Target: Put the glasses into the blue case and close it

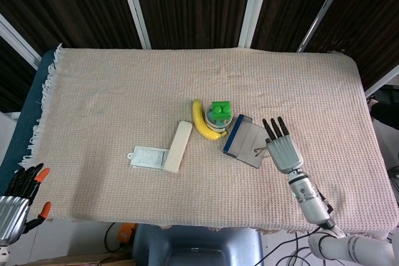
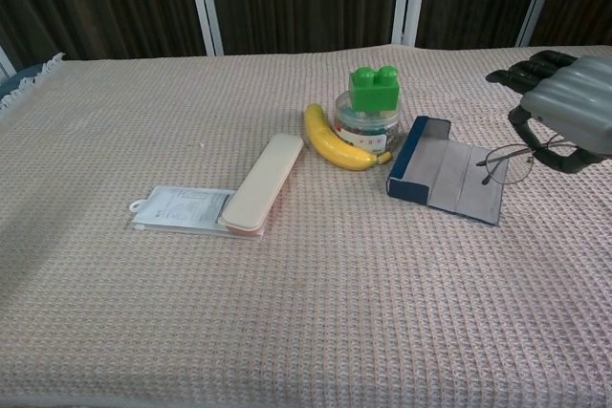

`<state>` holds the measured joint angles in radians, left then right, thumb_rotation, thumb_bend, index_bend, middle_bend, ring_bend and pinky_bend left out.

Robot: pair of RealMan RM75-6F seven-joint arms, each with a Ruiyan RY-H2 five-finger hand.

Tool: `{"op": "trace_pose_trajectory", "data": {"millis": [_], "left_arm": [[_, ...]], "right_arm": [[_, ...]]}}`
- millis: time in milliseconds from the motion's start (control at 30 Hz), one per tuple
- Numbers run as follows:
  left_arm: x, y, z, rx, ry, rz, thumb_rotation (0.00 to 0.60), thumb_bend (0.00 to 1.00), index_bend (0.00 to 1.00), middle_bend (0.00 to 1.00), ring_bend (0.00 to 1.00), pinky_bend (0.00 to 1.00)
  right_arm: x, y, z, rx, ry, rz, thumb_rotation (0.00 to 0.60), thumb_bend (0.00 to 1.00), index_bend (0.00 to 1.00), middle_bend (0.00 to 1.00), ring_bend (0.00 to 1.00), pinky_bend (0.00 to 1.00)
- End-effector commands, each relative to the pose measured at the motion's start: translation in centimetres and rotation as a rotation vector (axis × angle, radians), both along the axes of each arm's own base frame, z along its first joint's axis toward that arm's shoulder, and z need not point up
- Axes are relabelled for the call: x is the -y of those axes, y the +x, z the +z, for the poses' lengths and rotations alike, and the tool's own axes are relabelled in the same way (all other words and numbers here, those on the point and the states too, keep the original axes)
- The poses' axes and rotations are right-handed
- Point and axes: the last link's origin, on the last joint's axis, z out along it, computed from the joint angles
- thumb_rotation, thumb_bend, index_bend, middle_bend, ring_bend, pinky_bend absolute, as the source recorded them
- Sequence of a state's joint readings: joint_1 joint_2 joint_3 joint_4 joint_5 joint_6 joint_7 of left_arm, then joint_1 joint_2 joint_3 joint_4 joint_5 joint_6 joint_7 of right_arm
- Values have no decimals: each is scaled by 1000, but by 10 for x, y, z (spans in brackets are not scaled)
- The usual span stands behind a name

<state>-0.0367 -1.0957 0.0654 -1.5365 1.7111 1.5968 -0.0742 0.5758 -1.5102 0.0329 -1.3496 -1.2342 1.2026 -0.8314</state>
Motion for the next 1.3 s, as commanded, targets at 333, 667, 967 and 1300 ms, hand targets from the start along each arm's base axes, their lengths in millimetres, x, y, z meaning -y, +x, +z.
{"op": "trace_pose_trajectory", "data": {"millis": [333,667,967,1300], "left_arm": [[-11,2,-3,-15,-5,15,600,409,0,0,0,21],[-13,2,-3,-16,-7,18,600,410,0,0,0,21],[-14,2,-2,-15,-7,19,600,409,0,0,0,21],[-12,1,-1,-13,-7,19,600,408,0,0,0,21]], "right_arm": [[37,21,-28,-152,13,145,600,553,737,138,0,0],[40,38,-51,-212,47,243,600,553,744,142,0,0],[37,51,-66,-238,37,283,600,553,744,141,0,0],[41,54,-75,-234,16,247,600,553,728,142,0,0]]}}
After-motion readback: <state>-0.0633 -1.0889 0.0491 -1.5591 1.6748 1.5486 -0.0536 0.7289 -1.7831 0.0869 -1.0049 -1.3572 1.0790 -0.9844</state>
